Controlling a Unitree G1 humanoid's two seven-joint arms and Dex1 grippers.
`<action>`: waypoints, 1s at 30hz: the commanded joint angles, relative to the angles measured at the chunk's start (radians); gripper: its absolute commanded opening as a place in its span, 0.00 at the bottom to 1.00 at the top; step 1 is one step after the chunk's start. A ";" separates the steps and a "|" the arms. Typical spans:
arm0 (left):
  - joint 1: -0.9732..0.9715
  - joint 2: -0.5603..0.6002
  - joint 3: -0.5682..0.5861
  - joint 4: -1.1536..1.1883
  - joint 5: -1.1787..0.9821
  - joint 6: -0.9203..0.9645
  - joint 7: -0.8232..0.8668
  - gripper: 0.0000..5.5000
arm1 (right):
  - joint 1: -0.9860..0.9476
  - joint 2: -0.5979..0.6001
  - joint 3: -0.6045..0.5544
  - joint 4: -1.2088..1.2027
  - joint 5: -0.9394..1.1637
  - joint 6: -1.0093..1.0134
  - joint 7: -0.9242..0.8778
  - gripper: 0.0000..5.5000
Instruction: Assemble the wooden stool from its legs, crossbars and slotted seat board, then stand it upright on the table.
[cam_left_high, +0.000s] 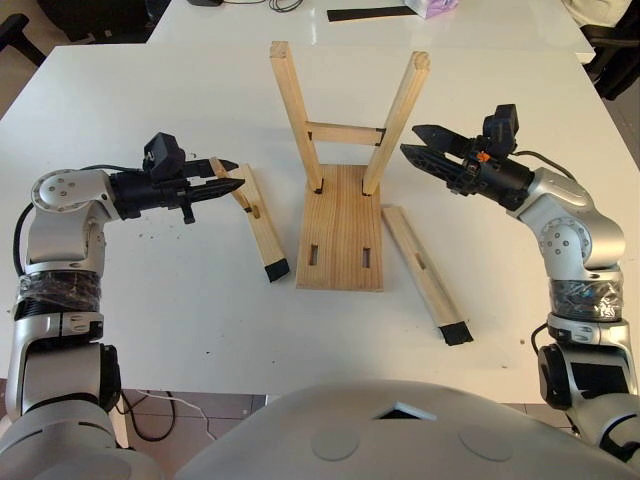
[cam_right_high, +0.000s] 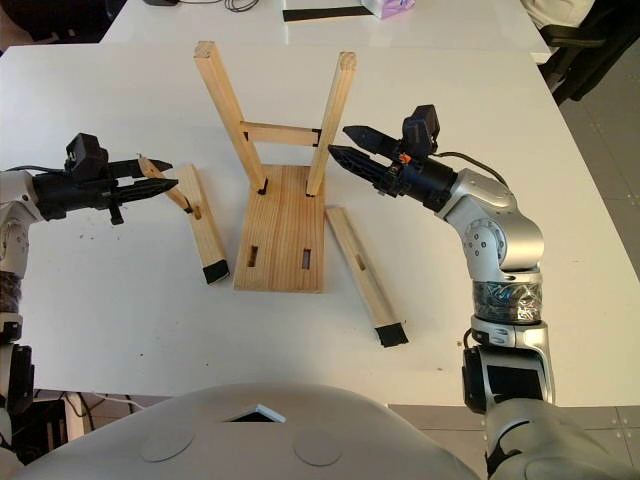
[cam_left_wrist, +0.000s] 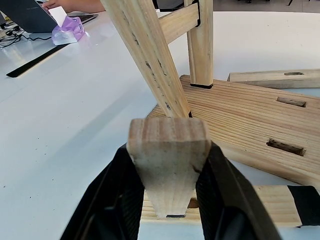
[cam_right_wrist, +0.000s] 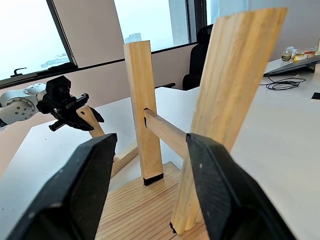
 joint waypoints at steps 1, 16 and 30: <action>0.007 0.000 0.003 -0.006 0.003 0.007 0.001 0.24 | -0.011 0.001 0.003 -0.006 -0.002 -0.004 -0.004 0.47; 0.032 -0.009 -0.006 -0.080 -0.002 0.026 0.001 0.24 | -0.013 0.007 0.016 0.002 -0.001 -0.001 0.003 0.47; 0.037 -0.027 -0.032 -0.069 0.006 0.024 0.002 0.24 | -0.003 0.014 0.026 -0.006 0.006 0.008 -0.003 0.47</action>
